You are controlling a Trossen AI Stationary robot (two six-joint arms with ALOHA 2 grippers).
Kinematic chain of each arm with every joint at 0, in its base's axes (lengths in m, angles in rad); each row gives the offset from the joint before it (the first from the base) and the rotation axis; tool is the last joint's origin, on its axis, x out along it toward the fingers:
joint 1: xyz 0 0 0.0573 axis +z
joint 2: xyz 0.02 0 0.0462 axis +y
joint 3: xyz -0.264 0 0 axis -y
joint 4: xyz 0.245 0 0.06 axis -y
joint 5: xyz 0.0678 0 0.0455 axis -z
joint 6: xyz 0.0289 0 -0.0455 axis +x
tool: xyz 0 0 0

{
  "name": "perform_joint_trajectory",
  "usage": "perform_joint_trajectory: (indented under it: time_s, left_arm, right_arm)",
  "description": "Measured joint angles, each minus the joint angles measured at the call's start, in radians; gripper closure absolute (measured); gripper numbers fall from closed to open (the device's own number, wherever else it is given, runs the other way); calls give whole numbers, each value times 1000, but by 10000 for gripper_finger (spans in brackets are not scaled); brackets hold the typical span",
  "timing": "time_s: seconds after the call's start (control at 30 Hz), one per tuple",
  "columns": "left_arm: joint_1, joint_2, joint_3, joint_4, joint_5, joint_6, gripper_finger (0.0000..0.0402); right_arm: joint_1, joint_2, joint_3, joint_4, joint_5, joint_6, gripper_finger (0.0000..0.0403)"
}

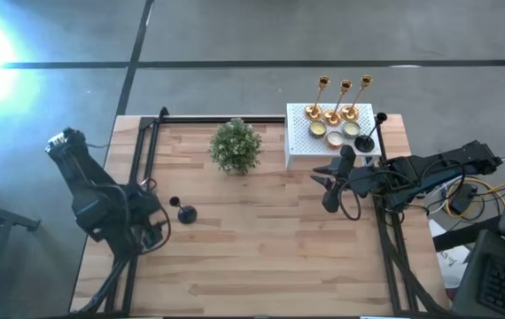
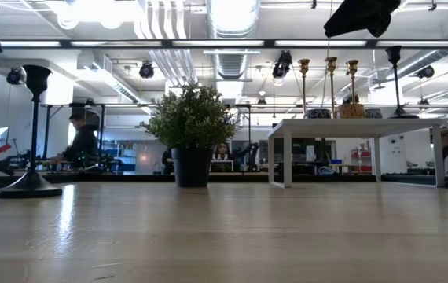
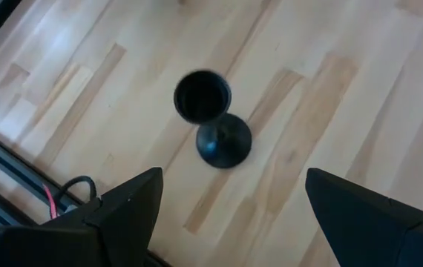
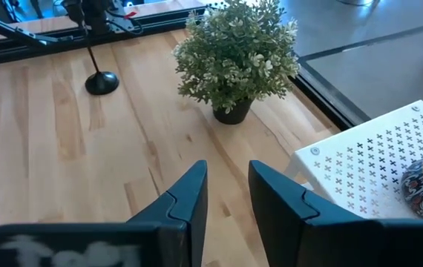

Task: Pick & Place candle stick holders
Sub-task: Put the black candle holder on the shelf

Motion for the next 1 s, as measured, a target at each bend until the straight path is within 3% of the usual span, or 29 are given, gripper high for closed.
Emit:
perform_joint_trajectory:
  time_s: [0.43,0.63,0.87,1.0]
  left_arm:
    - [-2,5,-245,183,16,-50,67]
    - [-1,5,-335,217,-83,-131,67]
    - [6,5,-443,337,-126,-141,67]
    - [9,5,-487,393,-230,-141,67]
  right_arm:
    - [0,0,0,0,0,-9,326]
    - [0,0,-1,0,0,-12,319]
    - [0,-1,-8,-4,0,-12,309]
    - [0,-1,-10,-4,1,-12,313]
